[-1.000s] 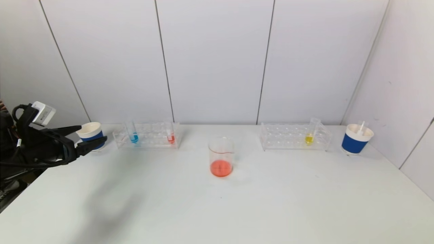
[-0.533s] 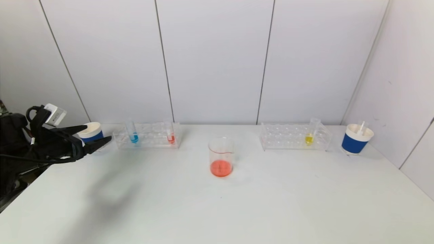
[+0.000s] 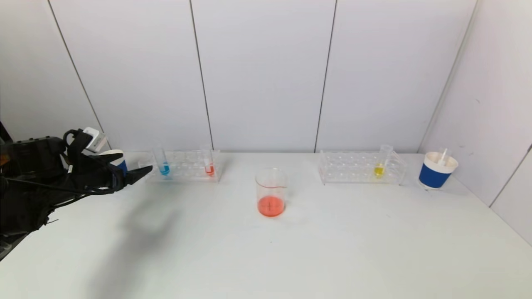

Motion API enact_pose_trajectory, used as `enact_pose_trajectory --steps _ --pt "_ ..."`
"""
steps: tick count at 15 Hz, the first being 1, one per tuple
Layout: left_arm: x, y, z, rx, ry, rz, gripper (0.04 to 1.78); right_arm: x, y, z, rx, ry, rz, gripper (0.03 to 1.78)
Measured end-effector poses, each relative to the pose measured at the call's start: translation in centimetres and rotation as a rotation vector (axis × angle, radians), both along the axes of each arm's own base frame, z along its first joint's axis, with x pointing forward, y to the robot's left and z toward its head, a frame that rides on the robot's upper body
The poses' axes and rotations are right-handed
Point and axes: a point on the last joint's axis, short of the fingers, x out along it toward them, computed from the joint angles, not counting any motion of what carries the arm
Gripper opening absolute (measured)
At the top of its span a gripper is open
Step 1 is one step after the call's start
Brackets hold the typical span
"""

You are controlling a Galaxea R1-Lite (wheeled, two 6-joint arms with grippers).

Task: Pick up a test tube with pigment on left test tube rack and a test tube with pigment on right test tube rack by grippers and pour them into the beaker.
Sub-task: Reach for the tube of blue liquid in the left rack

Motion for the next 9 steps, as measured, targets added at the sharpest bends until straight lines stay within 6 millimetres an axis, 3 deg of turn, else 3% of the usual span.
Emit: enact_pose_trajectory --steps 9 --pt "1.6 -0.1 -0.6 0.004 0.001 0.028 1.76 0.0 0.0 0.0 0.0 0.0 0.0 1.77"
